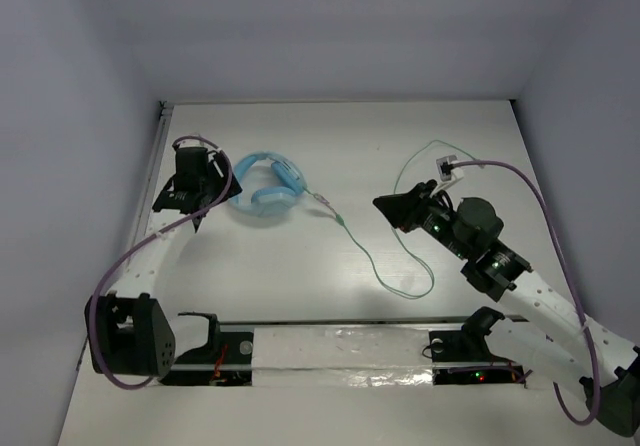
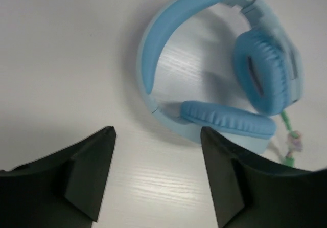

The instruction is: Wrap the headphones

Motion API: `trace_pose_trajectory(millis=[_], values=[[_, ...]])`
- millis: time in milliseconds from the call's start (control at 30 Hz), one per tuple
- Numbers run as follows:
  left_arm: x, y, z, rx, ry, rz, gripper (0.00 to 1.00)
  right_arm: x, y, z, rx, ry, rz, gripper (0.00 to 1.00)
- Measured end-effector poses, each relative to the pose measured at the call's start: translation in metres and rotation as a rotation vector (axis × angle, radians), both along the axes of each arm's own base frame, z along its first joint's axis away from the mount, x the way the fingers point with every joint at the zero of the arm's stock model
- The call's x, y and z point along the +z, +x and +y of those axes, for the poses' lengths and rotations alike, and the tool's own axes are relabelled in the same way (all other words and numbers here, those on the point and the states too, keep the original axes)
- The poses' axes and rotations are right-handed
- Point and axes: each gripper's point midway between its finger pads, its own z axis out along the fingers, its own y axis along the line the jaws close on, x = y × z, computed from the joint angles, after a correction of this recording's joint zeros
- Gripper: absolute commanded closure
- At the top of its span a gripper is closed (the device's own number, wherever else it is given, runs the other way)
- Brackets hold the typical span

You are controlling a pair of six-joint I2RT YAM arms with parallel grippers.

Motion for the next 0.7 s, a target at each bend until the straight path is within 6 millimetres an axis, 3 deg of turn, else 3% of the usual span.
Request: trace_pose_trajectory(millis=[67,167,300,500,700], values=[[-0.013,-0.001,0.005,0.017,0.026,0.047,0.29,-0.005,0.000,0.003,0.013,-0.005,0.006,0.41],[-0.020,0.001,0.010,0.028,0.056,0.066,0.29,-0.010,0.001,0.009,0.038,-0.012,0.011,0.33],[-0.039,0.018,0.012,0.027,0.078,0.132,0.31,-0.014,0.001,0.015,0.065,-0.016,0.020,0.33],[-0.098,0.040,0.008,0.015,0.084,0.286,0.31,-0.012,-0.003,0.019,0.098,-0.012,0.010,0.33],[-0.126,0.080,0.006,-0.014,0.109,0.311,0.32,-0.005,-0.008,0.016,0.105,-0.001,-0.014,0.33]])
